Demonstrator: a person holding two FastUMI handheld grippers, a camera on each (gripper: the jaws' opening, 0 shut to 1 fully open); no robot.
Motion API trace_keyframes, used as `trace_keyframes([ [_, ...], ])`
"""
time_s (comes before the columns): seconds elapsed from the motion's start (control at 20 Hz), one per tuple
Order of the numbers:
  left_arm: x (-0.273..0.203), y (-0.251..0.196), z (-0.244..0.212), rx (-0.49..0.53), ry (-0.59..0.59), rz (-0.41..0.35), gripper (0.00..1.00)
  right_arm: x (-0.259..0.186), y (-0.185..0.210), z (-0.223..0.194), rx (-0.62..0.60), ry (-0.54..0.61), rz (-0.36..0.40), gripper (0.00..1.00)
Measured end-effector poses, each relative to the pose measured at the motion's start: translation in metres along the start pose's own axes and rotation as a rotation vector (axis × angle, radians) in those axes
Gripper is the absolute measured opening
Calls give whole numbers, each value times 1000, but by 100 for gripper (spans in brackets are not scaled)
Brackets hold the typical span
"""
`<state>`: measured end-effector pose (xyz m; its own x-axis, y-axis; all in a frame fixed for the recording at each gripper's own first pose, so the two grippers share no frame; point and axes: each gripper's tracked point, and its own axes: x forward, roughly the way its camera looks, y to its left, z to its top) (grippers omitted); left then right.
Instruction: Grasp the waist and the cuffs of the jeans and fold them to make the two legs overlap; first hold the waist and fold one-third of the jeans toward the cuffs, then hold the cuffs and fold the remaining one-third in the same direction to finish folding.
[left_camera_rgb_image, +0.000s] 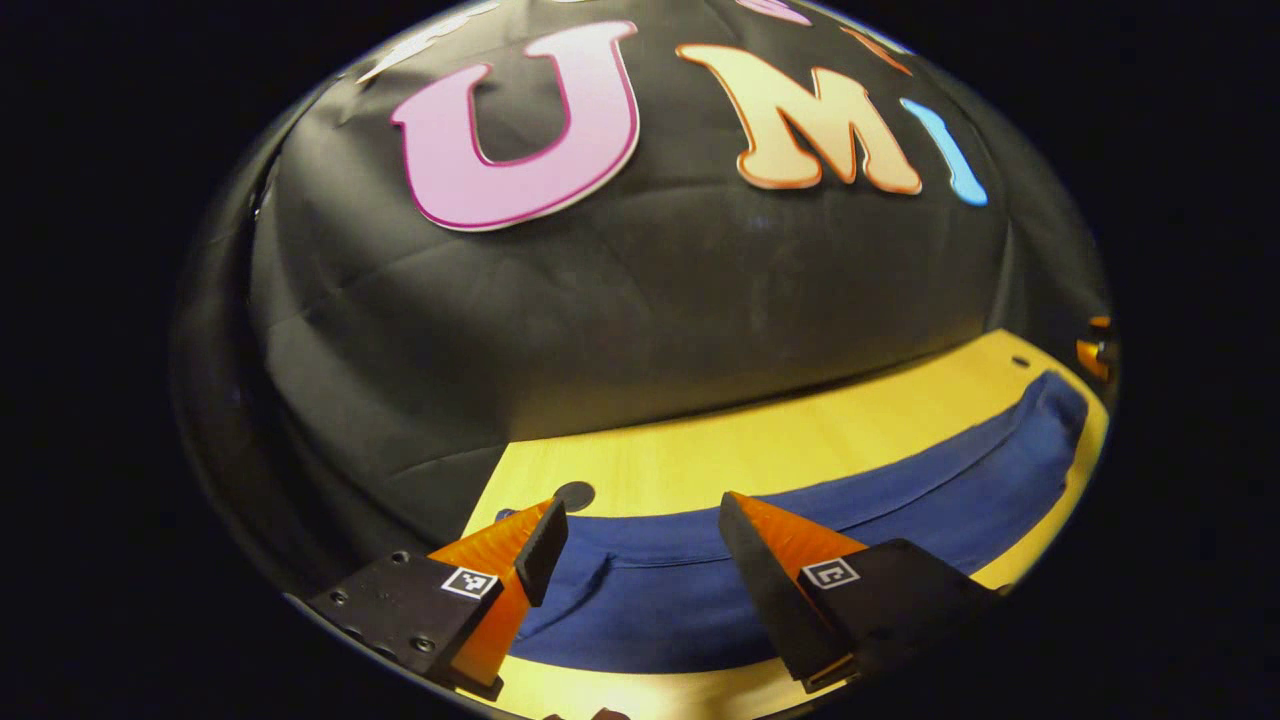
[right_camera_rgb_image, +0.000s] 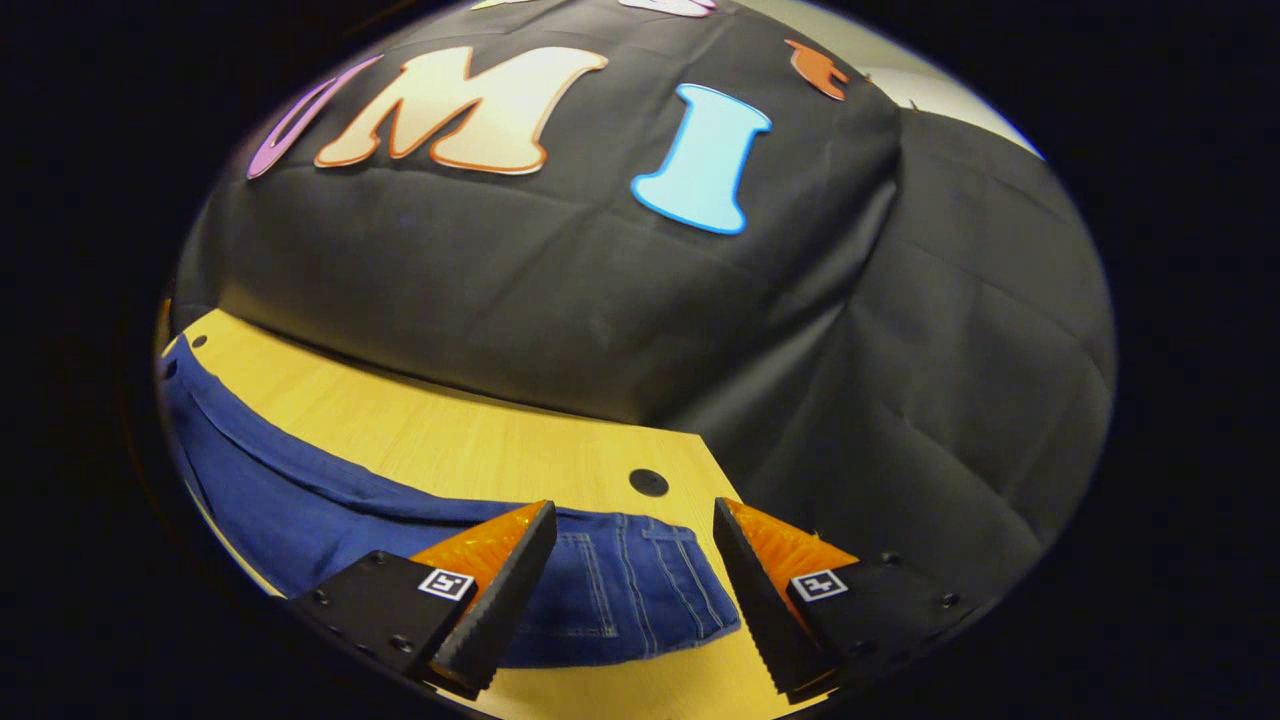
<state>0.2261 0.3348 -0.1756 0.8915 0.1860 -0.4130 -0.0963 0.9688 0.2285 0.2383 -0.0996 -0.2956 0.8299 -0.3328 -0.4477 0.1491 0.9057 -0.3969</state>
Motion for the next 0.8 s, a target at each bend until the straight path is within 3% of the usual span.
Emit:
trace_keyframes([
  [0.4, -25, -2, 45, -115, -59, 1, 94, 23, -74, -99, 395, 249, -71, 99],
  [0.6, -60, -14, 44, -124, -65, 39, 95, 40, -84, -144, 447, 353, -79, 99],
  [0.8, -82, -18, 44, -106, -57, 72, 95, 44, -82, -156, 542, 401, -38, 96],
])
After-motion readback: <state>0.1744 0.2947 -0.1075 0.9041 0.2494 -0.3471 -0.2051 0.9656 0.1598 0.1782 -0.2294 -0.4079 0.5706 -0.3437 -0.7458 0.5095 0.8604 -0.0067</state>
